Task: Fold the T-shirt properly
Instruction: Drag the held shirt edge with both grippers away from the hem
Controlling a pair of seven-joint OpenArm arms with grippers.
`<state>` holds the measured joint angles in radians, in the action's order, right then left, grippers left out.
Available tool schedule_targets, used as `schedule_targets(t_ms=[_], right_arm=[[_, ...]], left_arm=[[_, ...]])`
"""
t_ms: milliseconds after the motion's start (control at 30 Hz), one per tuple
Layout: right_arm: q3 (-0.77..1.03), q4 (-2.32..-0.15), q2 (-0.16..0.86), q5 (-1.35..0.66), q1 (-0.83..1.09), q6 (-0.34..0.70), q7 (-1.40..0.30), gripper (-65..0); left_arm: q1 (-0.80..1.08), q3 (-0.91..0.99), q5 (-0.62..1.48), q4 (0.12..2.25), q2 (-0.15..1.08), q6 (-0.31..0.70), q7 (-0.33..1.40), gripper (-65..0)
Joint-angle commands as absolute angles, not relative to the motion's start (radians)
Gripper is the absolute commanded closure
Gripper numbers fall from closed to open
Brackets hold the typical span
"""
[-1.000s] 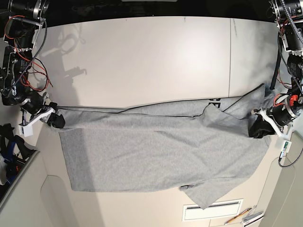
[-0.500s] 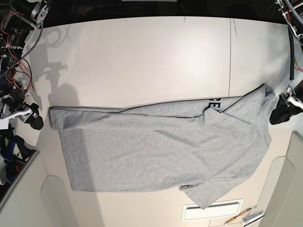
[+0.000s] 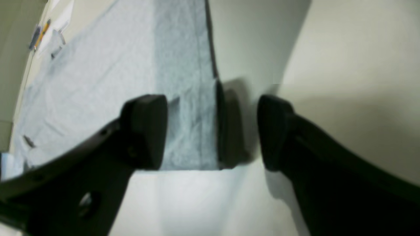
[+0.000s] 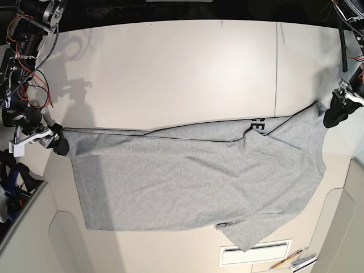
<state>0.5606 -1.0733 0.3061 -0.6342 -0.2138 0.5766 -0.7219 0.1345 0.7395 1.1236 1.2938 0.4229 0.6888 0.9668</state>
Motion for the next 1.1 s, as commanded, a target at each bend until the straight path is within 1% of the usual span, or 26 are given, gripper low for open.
schedule_targets(t_ms=[0,133,433,567,667,733,833,1033,1067], right_arm=[[0.551,-1.086,0.309,-0.642,-0.234,0.587,-0.707,-42.4],[0.529,-1.086,0.284,-0.628,-0.235,0.587,-0.698,-42.4],[0.528,-1.086,0.273,-0.628,-0.221,0.587,-0.696,-42.4],[0.528,-1.086,0.265,-0.629,-0.19,0.587,-0.686,-42.4],[0.528,-1.085,0.264,-0.628,-0.185,0.587,-0.685,-42.4],[0.526,-1.085,0.262,-0.64,-0.186,0.587,-0.684,-42.4],[0.503,-1.085,0.261,-0.654,-0.186,0.587,-0.685,-42.4],[0.445,-1.085,0.22,-0.644,-0.185,0.587,-0.685,-42.3],[0.441,-1.085,0.212,-0.639,-0.185,0.587,-0.685,-41.5]], left_arm=[[0.125,0.744,1.131,1.309,0.437,0.698,0.943,-44.8],[0.125,0.742,1.081,1.304,0.435,0.698,0.931,-44.8],[0.117,0.72,0.903,1.225,0.435,0.698,0.788,-44.8],[0.116,0.701,0.889,1.221,0.435,0.698,0.781,-44.8],[0.116,0.645,0.872,1.22,0.435,0.698,0.77,-44.8],[0.116,0.598,0.842,1.219,0.435,0.698,0.734,-44.8],[0.111,0.554,0.833,1.218,0.435,0.678,0.702,-44.8],[0.094,0.542,0.818,1.217,0.429,0.674,0.707,-44.7],[0.093,0.542,0.817,1.217,0.429,0.673,0.707,-44.7]])
